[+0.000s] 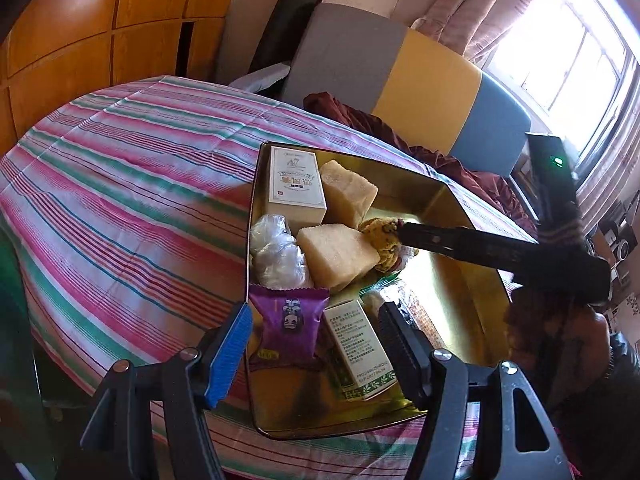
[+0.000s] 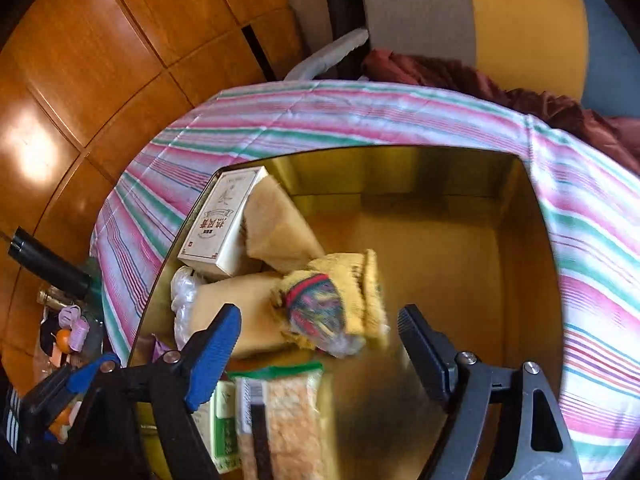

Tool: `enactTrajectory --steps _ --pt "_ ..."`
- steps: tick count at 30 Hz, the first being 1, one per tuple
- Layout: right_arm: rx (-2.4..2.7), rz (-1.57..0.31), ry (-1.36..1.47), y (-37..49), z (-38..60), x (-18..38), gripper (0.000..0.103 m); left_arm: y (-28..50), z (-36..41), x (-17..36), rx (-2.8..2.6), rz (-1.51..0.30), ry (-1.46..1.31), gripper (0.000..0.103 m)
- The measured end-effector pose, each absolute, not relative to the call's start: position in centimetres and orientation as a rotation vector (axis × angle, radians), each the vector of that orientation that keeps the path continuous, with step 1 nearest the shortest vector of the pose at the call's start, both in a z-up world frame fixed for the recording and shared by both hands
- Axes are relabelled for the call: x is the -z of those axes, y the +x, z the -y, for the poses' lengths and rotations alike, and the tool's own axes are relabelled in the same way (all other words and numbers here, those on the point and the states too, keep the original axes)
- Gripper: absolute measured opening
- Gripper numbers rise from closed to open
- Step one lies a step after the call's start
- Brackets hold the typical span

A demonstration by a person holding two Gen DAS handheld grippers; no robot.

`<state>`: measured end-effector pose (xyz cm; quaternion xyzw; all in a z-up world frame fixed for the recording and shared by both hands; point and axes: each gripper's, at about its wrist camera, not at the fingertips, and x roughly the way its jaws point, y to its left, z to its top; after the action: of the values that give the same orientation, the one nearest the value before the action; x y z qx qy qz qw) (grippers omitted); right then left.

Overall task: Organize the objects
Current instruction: 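Carry the yellow knit sock into the tin and open the right gripper, then move both grippers back to the remaining items on the table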

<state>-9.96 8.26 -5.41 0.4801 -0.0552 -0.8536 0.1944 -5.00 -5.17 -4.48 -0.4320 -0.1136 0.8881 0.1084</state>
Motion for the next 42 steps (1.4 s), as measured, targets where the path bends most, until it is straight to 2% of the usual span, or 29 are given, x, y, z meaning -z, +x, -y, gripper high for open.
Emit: enactTrajectory --steps 15,27,32,36,39,42 --pt "2.558 0.169 1.251 -3.1 -15.4 1.9 0.087 -3.2 1.3 2.2 -2.614 0.145 -1.175 0.066" --pt "2.742 0.261 1.249 2.0 -25.6 0.1 0.089 -1.8 -3.9 1.5 -2.515 -0.025 -1.124 0.066" --pt "2.895 0.363 1.256 4.3 -32.5 -0.8 0.089 -1.7 -6.9 1.7 -2.435 -0.088 -1.129 0.066" --pt "3.042 0.481 1.265 6.8 -38.6 -1.1 0.091 -1.6 -9.7 1.9 -2.35 -0.138 -1.128 0.062" --pt "3.152 0.655 1.249 9.2 -43.3 -0.8 0.093 -1.4 -12.4 2.2 -2.269 -0.172 -1.12 0.06" --pt "3.24 0.917 1.209 11.8 -47.6 0.1 0.093 -0.9 -15.4 2.5 -2.183 -0.21 -1.11 0.059"
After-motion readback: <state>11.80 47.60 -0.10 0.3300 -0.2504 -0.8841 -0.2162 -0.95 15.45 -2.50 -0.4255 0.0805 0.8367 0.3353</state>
